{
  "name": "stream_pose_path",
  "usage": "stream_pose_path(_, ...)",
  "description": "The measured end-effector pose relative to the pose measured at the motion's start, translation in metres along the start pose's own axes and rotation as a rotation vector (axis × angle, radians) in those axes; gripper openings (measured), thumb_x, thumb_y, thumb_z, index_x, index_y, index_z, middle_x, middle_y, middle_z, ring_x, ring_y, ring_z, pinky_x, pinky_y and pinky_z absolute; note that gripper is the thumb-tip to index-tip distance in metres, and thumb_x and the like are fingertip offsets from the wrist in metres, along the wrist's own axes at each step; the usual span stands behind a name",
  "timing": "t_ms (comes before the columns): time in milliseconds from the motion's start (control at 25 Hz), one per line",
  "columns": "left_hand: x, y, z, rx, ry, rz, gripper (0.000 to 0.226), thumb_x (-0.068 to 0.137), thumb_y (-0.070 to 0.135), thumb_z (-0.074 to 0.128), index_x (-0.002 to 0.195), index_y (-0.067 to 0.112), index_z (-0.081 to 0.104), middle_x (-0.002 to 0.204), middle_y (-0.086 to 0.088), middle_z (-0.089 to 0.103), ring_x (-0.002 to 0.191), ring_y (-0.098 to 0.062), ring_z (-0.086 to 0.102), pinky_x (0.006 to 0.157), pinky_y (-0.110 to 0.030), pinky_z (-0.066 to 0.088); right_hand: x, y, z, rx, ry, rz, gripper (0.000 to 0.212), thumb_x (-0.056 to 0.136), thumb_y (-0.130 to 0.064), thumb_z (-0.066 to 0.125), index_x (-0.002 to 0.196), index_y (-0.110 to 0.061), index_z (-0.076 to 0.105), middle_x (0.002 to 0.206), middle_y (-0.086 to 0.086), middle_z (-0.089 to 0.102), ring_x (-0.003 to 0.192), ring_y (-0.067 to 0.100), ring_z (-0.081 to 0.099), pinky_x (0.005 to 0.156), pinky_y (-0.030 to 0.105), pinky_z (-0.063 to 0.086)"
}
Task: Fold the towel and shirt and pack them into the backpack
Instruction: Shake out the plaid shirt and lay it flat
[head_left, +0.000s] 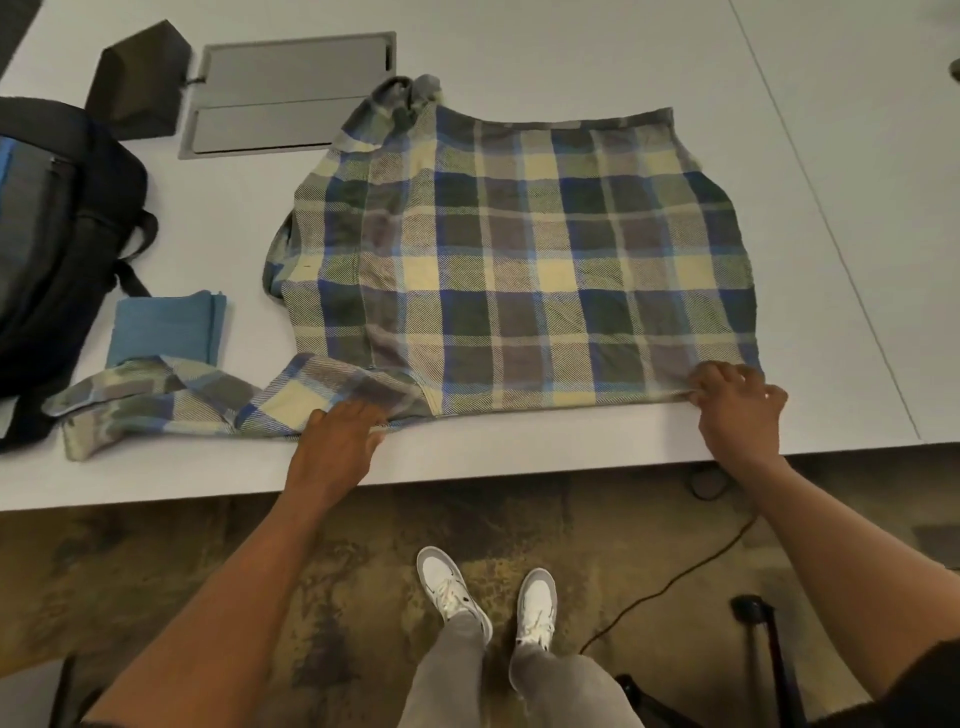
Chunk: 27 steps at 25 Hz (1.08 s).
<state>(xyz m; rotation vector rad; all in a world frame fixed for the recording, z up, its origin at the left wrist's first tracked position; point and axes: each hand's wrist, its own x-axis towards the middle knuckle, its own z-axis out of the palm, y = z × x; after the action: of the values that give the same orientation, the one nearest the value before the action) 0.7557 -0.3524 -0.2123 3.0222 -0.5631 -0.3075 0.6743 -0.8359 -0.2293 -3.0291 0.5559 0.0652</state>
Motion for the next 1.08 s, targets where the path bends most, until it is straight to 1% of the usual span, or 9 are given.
stream_pose_path(120,-0.004,0.000,-0.005,0.055,0.054,0.022,0.018,0.090,0.022,0.067,0.106,0.015,0.062,0.102,-0.011,0.069,0.088,-0.030,0.065,0.077,-0.044,0.051,0.002,0.009,-0.002,-0.009,0.034,-0.009,0.028,0.089,0.001,0.055,0.109,-0.017,0.050,0.124,0.015,0.059,0.121,0.040,0.046,0.101,0.056,0.034)
stream_pose_path(240,-0.011,0.002,-0.010,0.120,0.002,0.057,0.021,0.093,0.029,0.063,0.109,0.015,0.061,0.104,-0.010,0.069,0.088,-0.029,0.064,0.074,-0.042,0.053,-0.002,0.009,0.002,-0.096,-0.005,-0.030,0.033,0.084,0.000,0.060,0.111,-0.014,0.049,0.122,0.015,0.057,0.117,0.039,0.049,0.099,0.058,0.037)
stream_pose_path(400,-0.017,0.014,-0.019,0.049,-0.178,-0.100,0.038,0.099,0.054,0.043,0.119,0.025,0.057,0.112,-0.003,0.070,0.095,-0.023,0.067,0.076,-0.037,0.053,0.002,0.008,-0.003,-0.155,-0.063,-0.043,0.034,0.083,-0.004,0.064,0.114,-0.012,0.053,0.119,0.016,0.057,0.110,0.039,0.054,0.097,0.057,0.042)
stream_pose_path(480,-0.021,0.020,-0.021,0.025,-0.220,-0.173,0.052,0.098,0.062,0.027,0.110,0.025,0.061,0.103,-0.003,0.072,0.087,-0.020,0.065,0.071,-0.032,0.047,0.006,0.009,-0.007,-0.159,-0.086,-0.056,0.035,0.083,-0.005,0.064,0.116,-0.012,0.054,0.119,0.016,0.057,0.110,0.038,0.054,0.097,0.056,0.042)
stream_pose_path(560,-0.019,0.024,-0.025,-0.043,-0.070,-0.213,0.057,0.098,0.060,0.024,0.096,0.020,0.065,0.093,-0.005,0.071,0.077,-0.018,0.060,0.066,-0.030,0.044,0.007,0.007,-0.009,-0.138,-0.099,-0.053,0.037,0.082,-0.004,0.063,0.116,-0.011,0.055,0.118,0.015,0.057,0.111,0.037,0.052,0.096,0.055,0.041)
stream_pose_path(640,-0.008,0.021,-0.027,-0.054,0.114,-0.233,0.049,0.101,0.050,0.037,0.095,0.014,0.070,0.094,-0.009,0.070,0.082,-0.023,0.063,0.069,-0.036,0.050,0.008,0.004,-0.013,-0.092,-0.077,-0.038,0.034,0.081,0.000,0.060,0.113,-0.010,0.058,0.113,0.015,0.059,0.107,0.037,0.052,0.094,0.052,0.041)
stream_pose_path(800,0.008,0.014,-0.027,-0.054,0.162,-0.217,0.027,0.097,0.028,0.056,0.120,0.015,0.060,0.124,-0.011,0.063,0.106,-0.030,0.062,0.086,-0.043,0.053,0.021,-0.007,-0.013,0.033,-0.022,-0.144,0.026,0.083,0.000,0.061,0.107,-0.008,0.058,0.105,0.015,0.064,0.092,0.036,0.058,0.083,0.047,0.051)
stream_pose_path(920,0.004,0.015,-0.020,-0.139,-0.009,-0.335,0.047,0.098,0.027,0.053,0.143,0.020,0.040,0.140,-0.013,0.050,0.108,-0.035,0.063,0.080,-0.046,0.054,0.028,-0.018,-0.007,0.111,-0.090,-0.216,0.023,0.092,-0.009,0.057,0.115,-0.008,0.059,0.114,0.016,0.061,0.095,0.036,0.057,0.079,0.045,0.054)
stream_pose_path(1080,-0.008,0.018,-0.008,-0.046,-0.110,-0.435,0.069,0.096,0.044,0.052,0.152,0.017,0.022,0.143,-0.019,0.042,0.115,-0.039,0.058,0.083,-0.048,0.053,0.032,-0.020,0.005,0.058,-0.134,-0.153,0.032,0.091,-0.017,0.059,0.123,-0.015,0.054,0.125,0.014,0.054,0.106,0.036,0.052,0.084,0.050,0.053)
